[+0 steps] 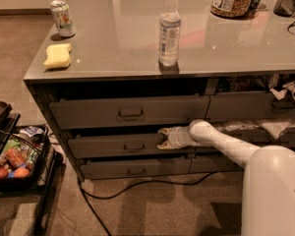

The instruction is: Open middle drawer

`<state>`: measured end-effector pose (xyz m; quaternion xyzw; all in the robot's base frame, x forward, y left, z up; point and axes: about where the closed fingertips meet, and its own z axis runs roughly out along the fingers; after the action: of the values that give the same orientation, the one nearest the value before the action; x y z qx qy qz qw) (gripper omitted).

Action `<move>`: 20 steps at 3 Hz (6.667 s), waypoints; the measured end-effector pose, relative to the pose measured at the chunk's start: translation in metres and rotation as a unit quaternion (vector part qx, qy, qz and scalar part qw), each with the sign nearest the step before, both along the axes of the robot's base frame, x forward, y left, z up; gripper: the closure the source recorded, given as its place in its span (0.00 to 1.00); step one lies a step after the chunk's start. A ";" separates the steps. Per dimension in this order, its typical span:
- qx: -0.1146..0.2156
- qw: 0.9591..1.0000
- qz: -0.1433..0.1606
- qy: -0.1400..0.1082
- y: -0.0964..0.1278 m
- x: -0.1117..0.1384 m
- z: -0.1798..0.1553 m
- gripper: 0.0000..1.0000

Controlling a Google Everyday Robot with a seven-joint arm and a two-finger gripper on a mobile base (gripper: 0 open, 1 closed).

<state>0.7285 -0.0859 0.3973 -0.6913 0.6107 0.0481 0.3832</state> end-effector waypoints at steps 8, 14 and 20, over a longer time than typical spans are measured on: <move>0.012 1.000 -0.009 0.026 0.002 -0.006 0.007 1.00; 0.015 0.994 -0.011 0.104 0.002 -0.067 0.011 1.00; 0.024 0.990 -0.011 0.136 0.004 -0.105 0.017 0.85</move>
Offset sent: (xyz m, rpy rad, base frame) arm -0.0071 -0.0012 0.0016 -0.0029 0.0227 0.0151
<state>0.6239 -0.0817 0.4142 -0.6620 0.6634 0.1522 0.3139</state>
